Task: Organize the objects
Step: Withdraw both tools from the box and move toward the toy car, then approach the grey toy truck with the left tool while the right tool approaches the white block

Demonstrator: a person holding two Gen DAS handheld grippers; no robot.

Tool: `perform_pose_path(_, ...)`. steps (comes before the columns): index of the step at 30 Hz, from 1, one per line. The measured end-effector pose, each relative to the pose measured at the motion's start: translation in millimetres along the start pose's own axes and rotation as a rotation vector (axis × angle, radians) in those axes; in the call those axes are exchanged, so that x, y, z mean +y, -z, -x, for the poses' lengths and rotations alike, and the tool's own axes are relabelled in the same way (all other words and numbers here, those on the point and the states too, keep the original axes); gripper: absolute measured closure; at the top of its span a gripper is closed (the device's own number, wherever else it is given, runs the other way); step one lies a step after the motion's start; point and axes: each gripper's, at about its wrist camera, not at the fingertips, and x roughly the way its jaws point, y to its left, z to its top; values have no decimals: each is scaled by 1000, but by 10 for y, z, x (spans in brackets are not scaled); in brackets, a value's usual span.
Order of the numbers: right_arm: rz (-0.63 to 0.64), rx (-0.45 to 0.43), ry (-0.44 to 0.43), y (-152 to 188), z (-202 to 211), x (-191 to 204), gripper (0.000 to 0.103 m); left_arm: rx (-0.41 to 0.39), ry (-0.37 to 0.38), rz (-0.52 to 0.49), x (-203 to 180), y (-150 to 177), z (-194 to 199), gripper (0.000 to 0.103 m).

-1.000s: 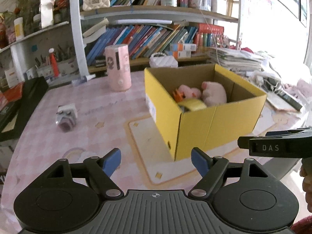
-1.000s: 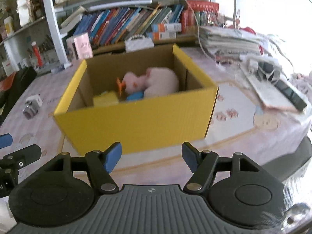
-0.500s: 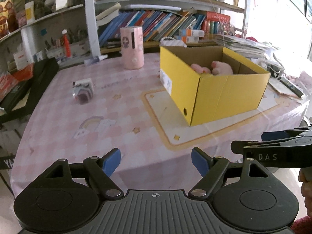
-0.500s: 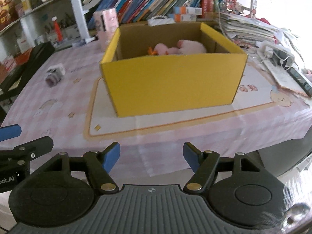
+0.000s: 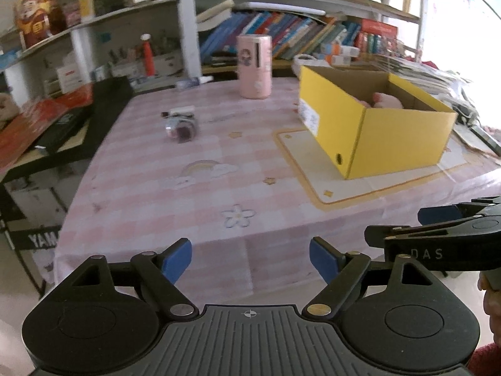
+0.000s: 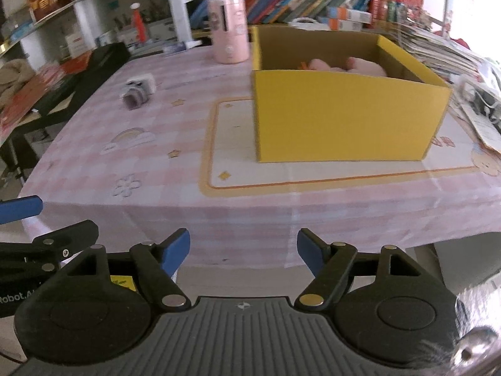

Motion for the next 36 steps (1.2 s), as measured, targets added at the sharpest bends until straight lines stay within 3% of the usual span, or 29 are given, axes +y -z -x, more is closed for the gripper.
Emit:
perform_pose_path(19, 130, -29, -95, -215, -139, 585, 25, -30, -97, 81, 457, 15, 78, 11)
perform_pose_path(36, 165, -25, -142, -894, -753, 688, 22, -23, -136, 102, 713, -479, -487, 4)
